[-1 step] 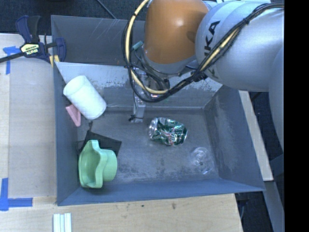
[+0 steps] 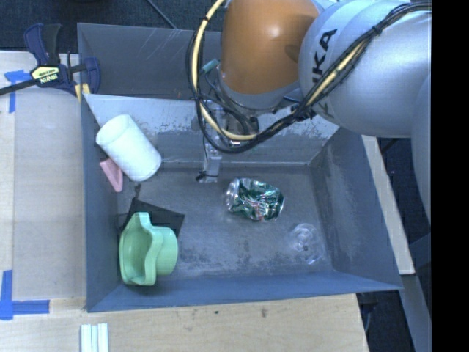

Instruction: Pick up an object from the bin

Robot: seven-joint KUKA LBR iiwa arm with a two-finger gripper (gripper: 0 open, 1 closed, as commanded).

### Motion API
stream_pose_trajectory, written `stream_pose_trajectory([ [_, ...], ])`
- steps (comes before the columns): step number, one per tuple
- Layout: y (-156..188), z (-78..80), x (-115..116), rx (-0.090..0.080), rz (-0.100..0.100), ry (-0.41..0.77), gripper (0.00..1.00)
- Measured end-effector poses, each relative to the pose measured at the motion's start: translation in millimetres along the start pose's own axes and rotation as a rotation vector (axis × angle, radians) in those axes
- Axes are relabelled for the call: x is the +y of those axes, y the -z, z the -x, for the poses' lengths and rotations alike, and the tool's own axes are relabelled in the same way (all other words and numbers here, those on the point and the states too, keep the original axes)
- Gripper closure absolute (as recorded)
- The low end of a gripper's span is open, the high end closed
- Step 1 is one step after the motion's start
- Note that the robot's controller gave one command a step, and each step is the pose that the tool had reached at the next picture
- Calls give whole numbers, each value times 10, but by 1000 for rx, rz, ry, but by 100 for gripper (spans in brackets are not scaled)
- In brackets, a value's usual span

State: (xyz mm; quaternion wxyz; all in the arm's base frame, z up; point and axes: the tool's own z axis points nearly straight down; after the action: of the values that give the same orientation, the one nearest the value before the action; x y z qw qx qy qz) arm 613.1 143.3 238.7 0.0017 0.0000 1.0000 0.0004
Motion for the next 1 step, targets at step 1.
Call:
stream_pose_trajectory([
  [1,-753,-337,319,-2,1,-60,0],
])
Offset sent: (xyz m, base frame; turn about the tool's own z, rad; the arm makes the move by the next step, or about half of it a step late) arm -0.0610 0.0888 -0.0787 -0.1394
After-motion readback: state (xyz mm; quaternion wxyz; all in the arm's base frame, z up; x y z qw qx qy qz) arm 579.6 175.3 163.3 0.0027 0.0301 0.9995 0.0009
